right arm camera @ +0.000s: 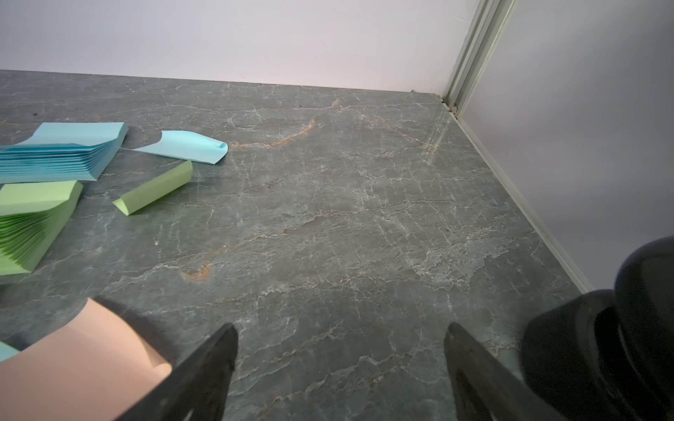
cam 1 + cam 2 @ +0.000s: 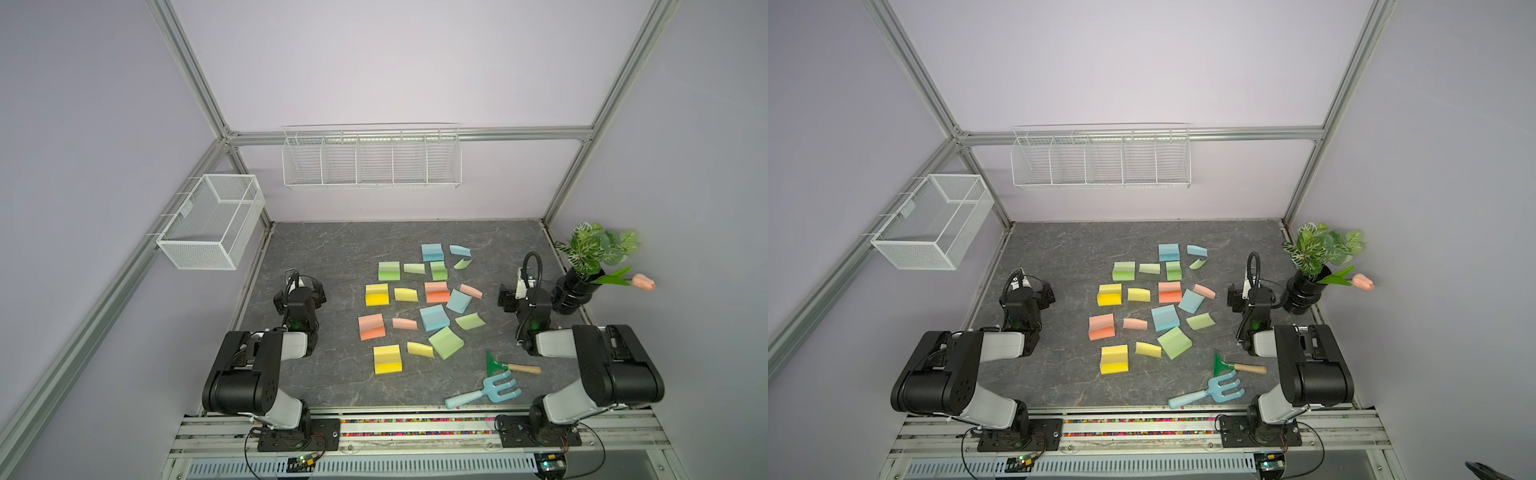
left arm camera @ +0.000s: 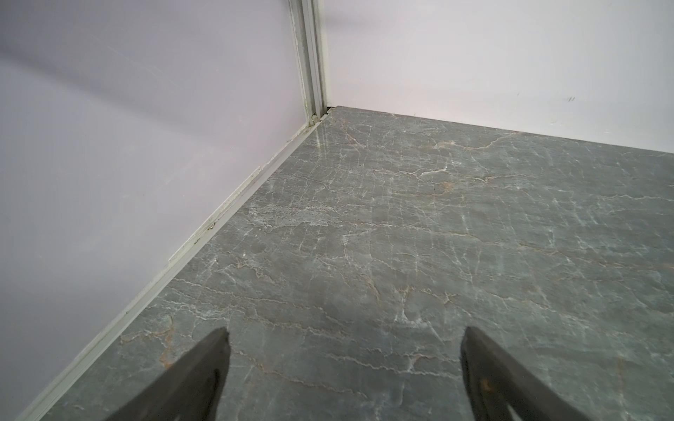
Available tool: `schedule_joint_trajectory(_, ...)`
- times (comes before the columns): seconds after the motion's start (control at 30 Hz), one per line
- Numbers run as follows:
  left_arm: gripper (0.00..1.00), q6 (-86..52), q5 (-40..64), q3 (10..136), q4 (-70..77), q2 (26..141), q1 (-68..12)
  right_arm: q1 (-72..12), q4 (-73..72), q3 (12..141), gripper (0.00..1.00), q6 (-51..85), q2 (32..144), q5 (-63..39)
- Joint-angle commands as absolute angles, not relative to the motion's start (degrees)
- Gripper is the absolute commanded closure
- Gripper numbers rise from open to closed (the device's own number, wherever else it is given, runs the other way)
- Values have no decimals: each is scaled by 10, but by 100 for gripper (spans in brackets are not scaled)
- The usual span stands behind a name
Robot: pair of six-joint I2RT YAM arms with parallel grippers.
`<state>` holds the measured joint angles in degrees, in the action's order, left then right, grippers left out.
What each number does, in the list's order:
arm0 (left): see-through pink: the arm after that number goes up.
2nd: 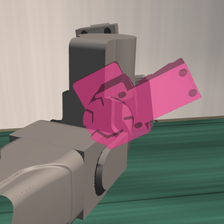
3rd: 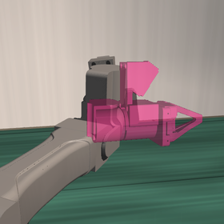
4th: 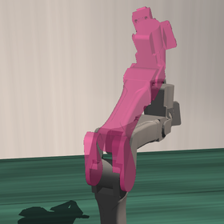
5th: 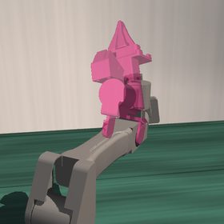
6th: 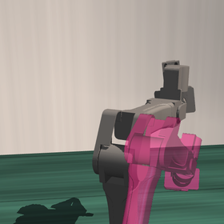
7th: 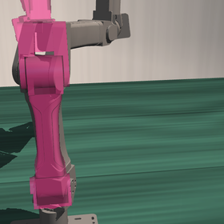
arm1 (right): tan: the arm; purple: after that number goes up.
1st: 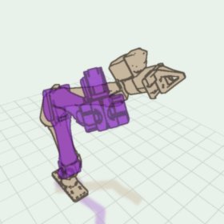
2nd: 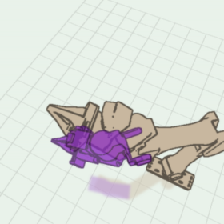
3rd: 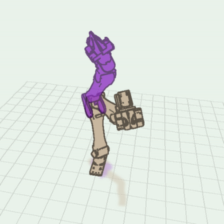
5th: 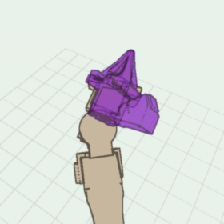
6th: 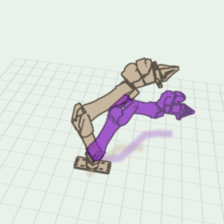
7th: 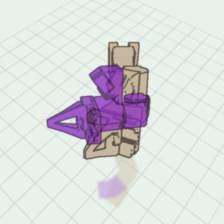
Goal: Tear off pages from different memo pads
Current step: Reset both arms
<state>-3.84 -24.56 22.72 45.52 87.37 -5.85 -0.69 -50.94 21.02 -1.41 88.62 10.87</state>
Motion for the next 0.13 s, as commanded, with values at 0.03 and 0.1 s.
schedule_joint_trajectory(0.03,1,-38,-244,240,456,868,-57,-9,-505,217,11,-25,880,59)
schedule_joint_trajectory(0.1,1,-37,-244,241,456,869,-57,-33,-563,180,11,-57,867,63)
